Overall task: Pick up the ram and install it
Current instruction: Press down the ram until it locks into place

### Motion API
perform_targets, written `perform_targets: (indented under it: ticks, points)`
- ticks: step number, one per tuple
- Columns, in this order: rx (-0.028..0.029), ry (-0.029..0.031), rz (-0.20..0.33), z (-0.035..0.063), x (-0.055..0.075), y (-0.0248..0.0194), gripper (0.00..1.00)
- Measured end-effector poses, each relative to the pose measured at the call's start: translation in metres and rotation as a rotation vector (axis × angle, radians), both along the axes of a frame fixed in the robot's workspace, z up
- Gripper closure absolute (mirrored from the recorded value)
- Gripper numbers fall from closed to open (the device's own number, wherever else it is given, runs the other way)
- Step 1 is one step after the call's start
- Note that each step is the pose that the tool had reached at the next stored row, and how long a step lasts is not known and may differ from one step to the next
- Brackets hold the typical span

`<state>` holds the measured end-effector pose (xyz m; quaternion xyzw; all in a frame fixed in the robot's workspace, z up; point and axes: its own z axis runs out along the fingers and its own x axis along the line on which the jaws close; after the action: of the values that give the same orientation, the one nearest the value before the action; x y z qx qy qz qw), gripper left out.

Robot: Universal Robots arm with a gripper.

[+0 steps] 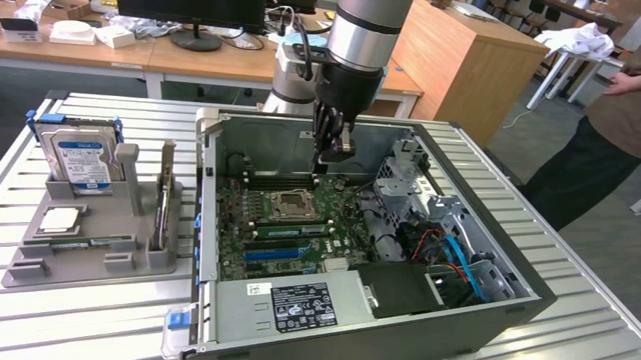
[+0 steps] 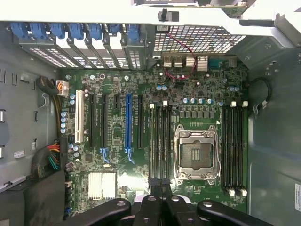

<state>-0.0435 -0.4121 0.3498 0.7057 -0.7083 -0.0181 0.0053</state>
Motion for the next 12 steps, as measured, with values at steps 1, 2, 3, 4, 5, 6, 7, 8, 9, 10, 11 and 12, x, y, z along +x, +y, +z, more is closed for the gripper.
perform_targets:
  ticks: [1,2,3,4,5,6,7,8,9,10,11,12]
  points:
    - [0.0,0.0,0.0,0.0,0.0,0.0,0.9]
    - [0.0,0.0,0.0,0.0,0.0,0.0,0.9]
    - [0.0,0.0,0.0,0.0,0.0,0.0,0.9]
    - [0.0001,0.0,0.0,0.0,0.0,0.0,0.9]
    - [0.0001,0.0,-0.001,0.0,0.0,0.0,0.9]
    - [0.0,0.0,-0.003,0.0,0.0,0.0,0.9]
    - [0.0001,0.0,-0.008,-0.0001,0.0,0.0,0.9]
    - [0.0001,0.0001,-0.015,-0.0001,0.0,0.0001,0.9]
    - [0.0001,0.0,-0.022,-0.0001,0.0,0.0001,0.9]
    - [0.0,-0.0001,-0.031,-0.0001,0.0,0.0,0.9]
    - [0.0,0.0,-0.041,-0.0001,0.0,0.0,0.9]
    - [0.0,0.0,-0.051,-0.0001,0.0,0.0,0.9]
